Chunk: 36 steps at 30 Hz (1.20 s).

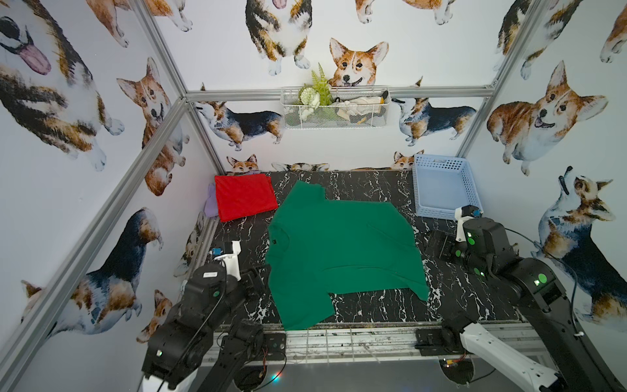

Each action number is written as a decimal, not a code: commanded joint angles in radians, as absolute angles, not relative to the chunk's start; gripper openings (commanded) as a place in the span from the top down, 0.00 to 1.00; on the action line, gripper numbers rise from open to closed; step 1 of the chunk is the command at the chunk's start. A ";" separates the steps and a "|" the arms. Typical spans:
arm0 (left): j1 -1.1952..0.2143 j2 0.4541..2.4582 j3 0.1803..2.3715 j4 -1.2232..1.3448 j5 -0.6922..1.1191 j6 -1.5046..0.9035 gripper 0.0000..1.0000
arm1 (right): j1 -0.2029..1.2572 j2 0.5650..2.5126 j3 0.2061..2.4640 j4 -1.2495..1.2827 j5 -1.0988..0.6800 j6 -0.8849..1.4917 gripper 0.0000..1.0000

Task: Fold and stack t-shirts
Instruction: Flatten out the T-shirt at the center of the board.

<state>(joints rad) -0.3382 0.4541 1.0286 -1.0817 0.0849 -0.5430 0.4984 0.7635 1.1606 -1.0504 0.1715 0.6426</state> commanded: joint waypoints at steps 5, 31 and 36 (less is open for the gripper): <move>-0.337 0.767 1.083 -0.850 0.065 -0.512 0.47 | 0.499 0.892 1.202 -0.966 0.140 0.606 0.00; -0.345 1.629 1.343 -0.559 0.107 -0.414 0.54 | 0.262 1.737 1.436 -0.731 -0.129 0.454 0.14; -0.354 1.655 1.308 -0.542 0.118 -0.403 0.56 | 0.228 1.965 1.632 -0.773 -0.131 0.449 0.27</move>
<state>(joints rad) -0.3466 1.6493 1.3254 -0.5713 0.0975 -0.4183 0.2455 1.8675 1.5330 -0.7513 -0.1123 0.4702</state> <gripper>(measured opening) 0.448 0.737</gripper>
